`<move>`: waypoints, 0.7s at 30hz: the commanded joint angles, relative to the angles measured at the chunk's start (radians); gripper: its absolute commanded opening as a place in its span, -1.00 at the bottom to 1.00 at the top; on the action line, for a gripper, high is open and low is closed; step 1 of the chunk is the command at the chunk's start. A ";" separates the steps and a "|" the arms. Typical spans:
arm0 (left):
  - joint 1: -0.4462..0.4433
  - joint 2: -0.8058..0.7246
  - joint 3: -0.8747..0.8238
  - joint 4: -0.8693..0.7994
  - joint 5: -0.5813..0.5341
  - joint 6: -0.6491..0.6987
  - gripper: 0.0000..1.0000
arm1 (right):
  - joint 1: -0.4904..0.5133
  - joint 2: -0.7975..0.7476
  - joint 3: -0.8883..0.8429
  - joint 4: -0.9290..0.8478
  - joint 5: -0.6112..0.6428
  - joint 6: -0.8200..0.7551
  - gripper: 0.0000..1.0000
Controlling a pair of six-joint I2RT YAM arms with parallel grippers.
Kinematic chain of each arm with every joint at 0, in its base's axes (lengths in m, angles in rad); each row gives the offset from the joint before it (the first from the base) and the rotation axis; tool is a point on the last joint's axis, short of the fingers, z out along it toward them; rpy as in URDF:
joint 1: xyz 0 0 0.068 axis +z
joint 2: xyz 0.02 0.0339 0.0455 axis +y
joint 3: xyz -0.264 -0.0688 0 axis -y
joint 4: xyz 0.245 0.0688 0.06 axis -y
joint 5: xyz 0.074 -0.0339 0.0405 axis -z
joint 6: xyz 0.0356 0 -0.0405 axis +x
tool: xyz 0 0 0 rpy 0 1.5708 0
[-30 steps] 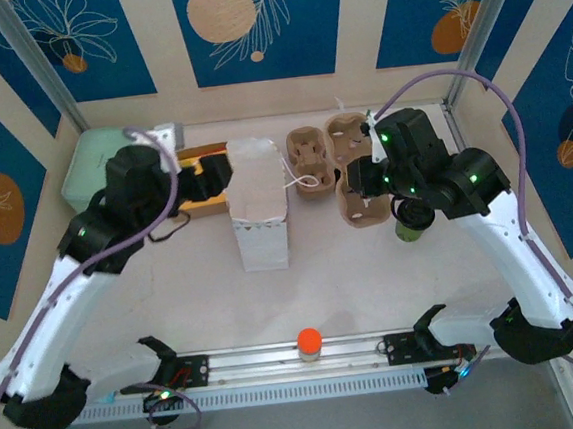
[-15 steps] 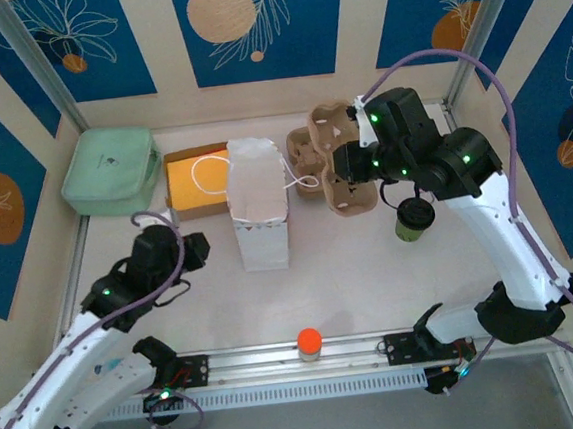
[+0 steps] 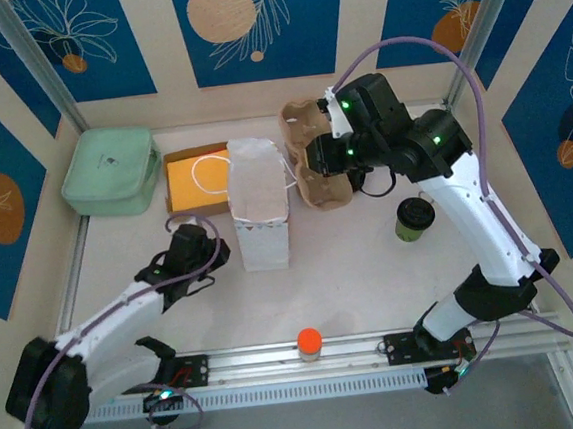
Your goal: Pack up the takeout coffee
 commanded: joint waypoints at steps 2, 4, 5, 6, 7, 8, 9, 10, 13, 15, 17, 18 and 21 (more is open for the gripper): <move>0.007 0.129 -0.009 0.250 0.090 -0.005 -0.45 | 0.012 0.051 0.064 -0.007 -0.060 0.021 -0.56; 0.004 0.173 -0.017 0.301 0.111 -0.024 -0.47 | 0.012 0.080 0.095 -0.011 -0.074 0.023 -0.57; -0.003 0.188 -0.026 0.325 0.117 -0.036 -0.49 | 0.012 0.097 0.115 -0.016 -0.082 0.024 -0.57; -0.012 0.194 -0.036 0.340 0.116 -0.045 -0.49 | 0.012 0.111 0.130 -0.019 -0.088 0.024 -0.57; -0.029 0.195 -0.048 0.354 0.110 -0.057 -0.50 | 0.016 0.127 0.145 -0.022 -0.093 0.024 -0.58; -0.050 0.195 -0.056 0.361 0.099 -0.064 -0.50 | 0.019 0.141 0.161 -0.024 -0.096 0.025 -0.58; -0.071 0.193 -0.062 0.362 0.085 -0.070 -0.50 | 0.021 0.153 0.172 -0.024 -0.096 0.024 -0.58; -0.106 0.192 -0.065 0.360 0.066 -0.076 -0.50 | 0.024 0.167 0.185 -0.025 -0.096 0.023 -0.58; -0.193 0.201 -0.066 0.366 0.029 -0.093 -0.50 | 0.028 0.209 0.224 -0.036 -0.093 0.020 -0.58; -0.246 0.213 -0.062 0.384 0.020 -0.100 -0.50 | 0.030 0.234 0.241 -0.039 -0.087 0.015 -0.58; -0.270 0.208 -0.059 0.371 0.020 -0.103 -0.50 | 0.029 0.262 0.265 -0.054 -0.080 0.008 -0.59; -0.268 0.193 -0.070 0.361 0.010 -0.113 -0.51 | 0.030 0.277 0.283 -0.065 -0.076 0.002 -0.59; -0.238 0.094 -0.113 0.299 -0.046 -0.112 -0.51 | 0.036 0.308 0.317 -0.093 -0.050 -0.018 -0.59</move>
